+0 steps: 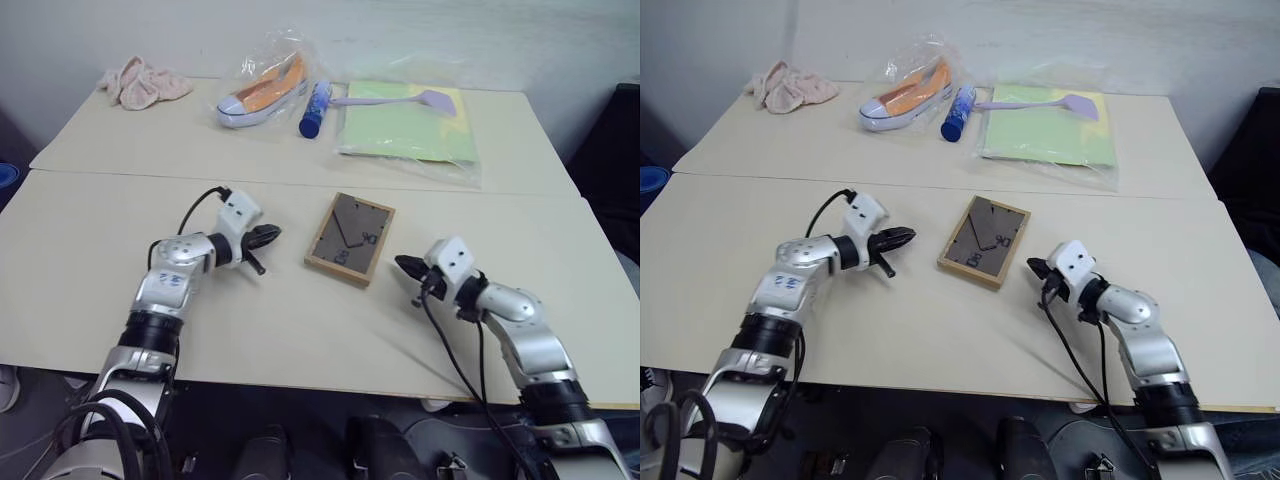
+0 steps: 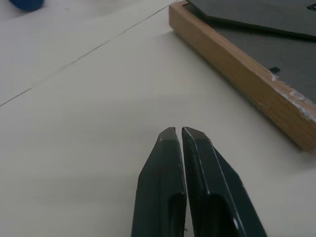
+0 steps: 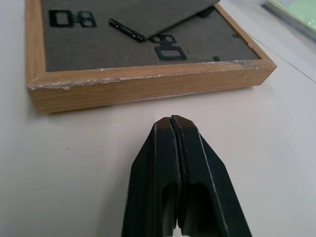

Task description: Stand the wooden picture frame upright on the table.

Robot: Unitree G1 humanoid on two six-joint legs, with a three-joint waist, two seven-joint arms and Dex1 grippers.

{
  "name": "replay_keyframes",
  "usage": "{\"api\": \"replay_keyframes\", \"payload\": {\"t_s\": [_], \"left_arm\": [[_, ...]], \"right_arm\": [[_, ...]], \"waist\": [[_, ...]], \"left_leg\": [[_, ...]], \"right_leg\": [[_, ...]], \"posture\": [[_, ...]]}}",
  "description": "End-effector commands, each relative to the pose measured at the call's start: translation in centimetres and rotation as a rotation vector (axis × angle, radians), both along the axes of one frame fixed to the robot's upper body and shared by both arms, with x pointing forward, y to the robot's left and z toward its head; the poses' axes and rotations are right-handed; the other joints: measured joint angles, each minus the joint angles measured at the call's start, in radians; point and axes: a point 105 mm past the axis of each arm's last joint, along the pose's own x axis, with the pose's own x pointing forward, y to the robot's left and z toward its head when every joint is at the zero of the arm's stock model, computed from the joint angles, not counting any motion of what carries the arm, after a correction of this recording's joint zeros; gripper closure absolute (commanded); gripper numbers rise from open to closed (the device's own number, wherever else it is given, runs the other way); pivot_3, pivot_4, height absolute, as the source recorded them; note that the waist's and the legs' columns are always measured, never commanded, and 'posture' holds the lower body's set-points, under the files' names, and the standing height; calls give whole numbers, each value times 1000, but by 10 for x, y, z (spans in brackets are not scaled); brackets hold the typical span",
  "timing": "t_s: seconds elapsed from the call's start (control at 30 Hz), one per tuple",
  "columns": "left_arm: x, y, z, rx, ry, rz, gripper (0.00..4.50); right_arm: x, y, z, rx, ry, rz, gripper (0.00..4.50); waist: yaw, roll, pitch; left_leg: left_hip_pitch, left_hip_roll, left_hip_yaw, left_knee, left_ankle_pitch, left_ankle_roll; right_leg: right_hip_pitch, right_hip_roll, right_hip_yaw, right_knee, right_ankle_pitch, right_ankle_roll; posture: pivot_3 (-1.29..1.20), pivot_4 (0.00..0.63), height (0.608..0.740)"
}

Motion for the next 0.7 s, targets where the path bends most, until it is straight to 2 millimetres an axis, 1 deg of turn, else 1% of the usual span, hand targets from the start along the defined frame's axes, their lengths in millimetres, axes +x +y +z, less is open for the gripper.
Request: {"api": "replay_keyframes", "payload": {"t_s": [0.03,0.17,0.23,0.3,0.57,0.7], "left_arm": [[-5,-19,-4,17,5,-90,4187],[-29,-38,-16,20,43,-241,4187],[-35,-38,-18,13,50,-255,4187],[-41,-33,-18,11,57,-254,4187],[-83,-3,-24,21,106,-231,4187],[-98,6,-23,5,124,-197,4187]], "right_arm": [[0,17,14,16,-62,40,4500],[-5,26,13,6,-59,75,4500],[-8,27,11,-1,-51,87,4500],[-11,26,10,-8,-40,95,4500],[-36,21,3,-50,34,166,4500],[-47,18,1,-50,68,171,4500]], "waist": [[-2,0,0],[-4,0,0],[-3,0,0],[-2,0,0],[-4,0,0],[-2,0,0]], "left_leg": [[0,0,0,0,0,0],[-1,1,0,0,0,0],[-1,1,0,0,0,0],[-1,1,0,1,0,0],[-1,1,0,0,0,0],[-1,1,-1,0,-1,0]], "right_leg": [[0,0,0,0,0,0],[-3,0,1,1,0,0],[-3,0,1,2,0,0],[-3,0,1,2,0,0],[-3,-1,2,2,0,0],[-2,-1,2,1,0,0]], "posture": [[0,150,740],[0,150,740],[0,150,740],[0,150,740],[0,150,740],[0,150,740]]}}
